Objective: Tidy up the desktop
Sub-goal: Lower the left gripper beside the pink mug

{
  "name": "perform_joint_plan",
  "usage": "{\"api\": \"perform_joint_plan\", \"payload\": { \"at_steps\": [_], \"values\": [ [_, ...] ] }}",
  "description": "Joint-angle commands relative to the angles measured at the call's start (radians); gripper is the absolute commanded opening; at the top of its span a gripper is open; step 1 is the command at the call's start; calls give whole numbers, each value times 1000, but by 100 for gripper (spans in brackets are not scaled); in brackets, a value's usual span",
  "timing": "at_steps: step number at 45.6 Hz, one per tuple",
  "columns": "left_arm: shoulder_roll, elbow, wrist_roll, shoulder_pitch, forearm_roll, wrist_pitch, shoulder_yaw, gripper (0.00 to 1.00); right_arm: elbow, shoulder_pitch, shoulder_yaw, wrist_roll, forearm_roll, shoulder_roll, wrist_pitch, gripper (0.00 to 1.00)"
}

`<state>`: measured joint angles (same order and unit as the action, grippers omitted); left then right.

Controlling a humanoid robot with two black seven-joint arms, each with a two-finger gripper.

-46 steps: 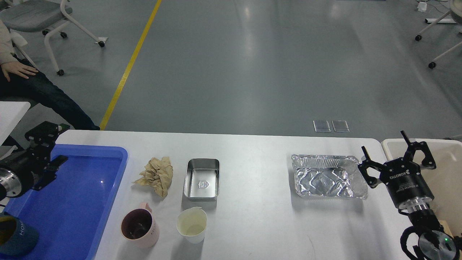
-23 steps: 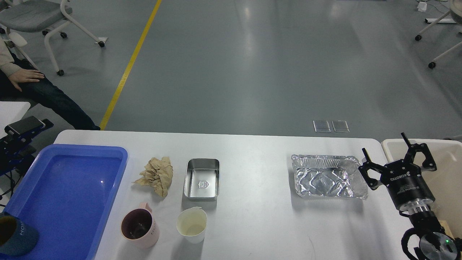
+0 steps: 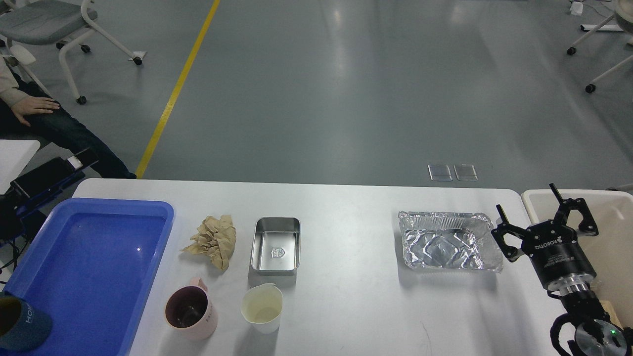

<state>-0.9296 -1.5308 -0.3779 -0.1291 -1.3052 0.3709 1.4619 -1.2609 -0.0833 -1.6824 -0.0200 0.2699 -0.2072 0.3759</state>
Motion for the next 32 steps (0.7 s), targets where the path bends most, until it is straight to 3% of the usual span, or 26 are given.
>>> {"api": "perform_joint_plan", "payload": {
  "at_steps": [1,11,32],
  "values": [
    [-18,3,4,-82,-45,2,-28,97,0,-1,18,0,0,2,0,100],
    [-127,-5,46,-107,-51,-6,-156,97,0,-1,41,0,0,3,0,100],
    [-275,-26,158,-113,72,9,-167,97,8,-1,41,0,2,-6,-6,100]
  ]
}}
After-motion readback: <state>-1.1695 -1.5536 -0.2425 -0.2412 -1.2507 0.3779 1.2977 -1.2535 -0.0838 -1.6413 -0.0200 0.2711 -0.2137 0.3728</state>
